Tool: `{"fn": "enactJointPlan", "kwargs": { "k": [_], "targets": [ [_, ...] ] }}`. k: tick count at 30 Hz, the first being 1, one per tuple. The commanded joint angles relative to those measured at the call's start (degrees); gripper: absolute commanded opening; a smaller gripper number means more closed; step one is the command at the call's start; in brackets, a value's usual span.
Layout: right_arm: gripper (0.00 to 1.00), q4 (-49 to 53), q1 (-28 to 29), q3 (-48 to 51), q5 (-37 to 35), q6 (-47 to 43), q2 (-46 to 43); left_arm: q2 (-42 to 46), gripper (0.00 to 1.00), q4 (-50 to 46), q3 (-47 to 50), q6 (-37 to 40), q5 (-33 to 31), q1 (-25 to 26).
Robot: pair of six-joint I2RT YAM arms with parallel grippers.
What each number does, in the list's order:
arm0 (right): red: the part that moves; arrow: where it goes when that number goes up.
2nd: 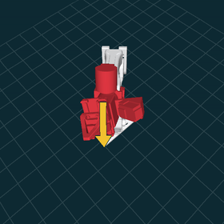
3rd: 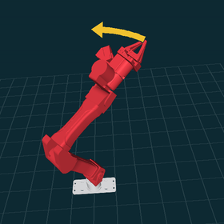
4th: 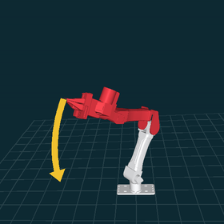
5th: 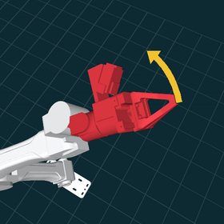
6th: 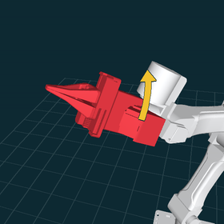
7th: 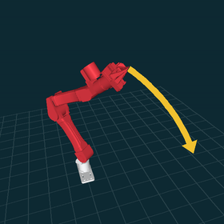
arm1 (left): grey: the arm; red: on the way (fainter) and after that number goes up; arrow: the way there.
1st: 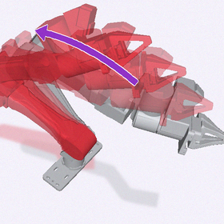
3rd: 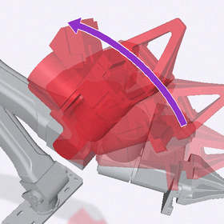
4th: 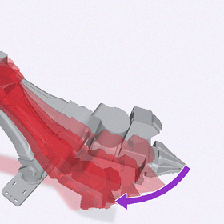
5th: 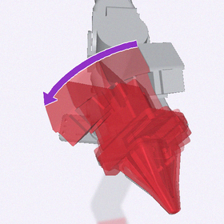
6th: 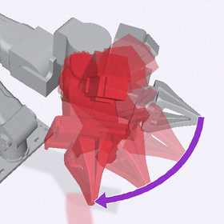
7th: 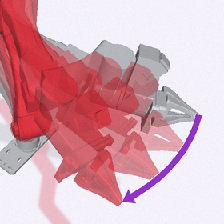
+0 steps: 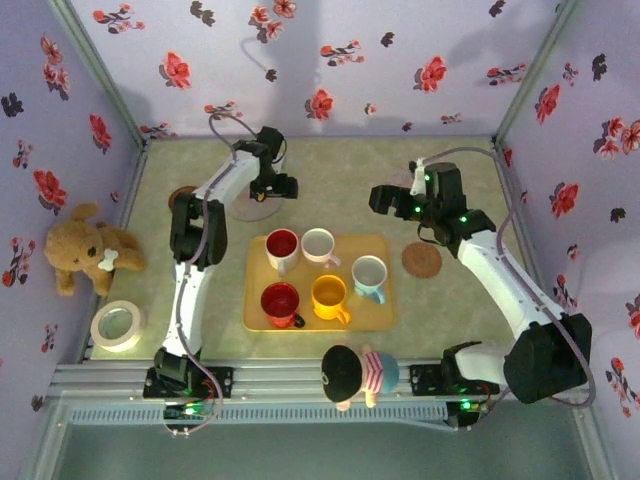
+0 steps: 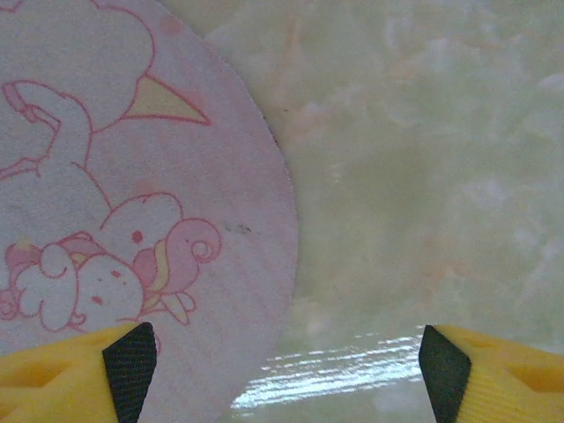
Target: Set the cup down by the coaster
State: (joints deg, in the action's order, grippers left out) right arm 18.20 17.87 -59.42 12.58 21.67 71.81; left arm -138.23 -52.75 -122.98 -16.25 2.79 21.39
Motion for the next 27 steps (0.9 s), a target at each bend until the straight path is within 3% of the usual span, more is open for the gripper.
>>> {"fn": "enactJointPlan", "kwargs": {
  "k": [1,14,27],
  "targets": [
    [1.0,-0.4,0.5,0.0,-2.8,0.4,0.1,-2.5,0.8,-0.9,-2.1,-0.8,-1.8,0.1],
    [1.0,-0.4,0.9,0.4,-3.9,0.4,0.1,-7.0,0.71,-0.1,-2.5,-1.7,-5.1,0.0],
    [1.0,-0.9,1.4,0.5,-5.6,0.5,1.0,-6.2,0.46,1.9,-1.1,-2.6,-3.8,0.0]
  ]
}}
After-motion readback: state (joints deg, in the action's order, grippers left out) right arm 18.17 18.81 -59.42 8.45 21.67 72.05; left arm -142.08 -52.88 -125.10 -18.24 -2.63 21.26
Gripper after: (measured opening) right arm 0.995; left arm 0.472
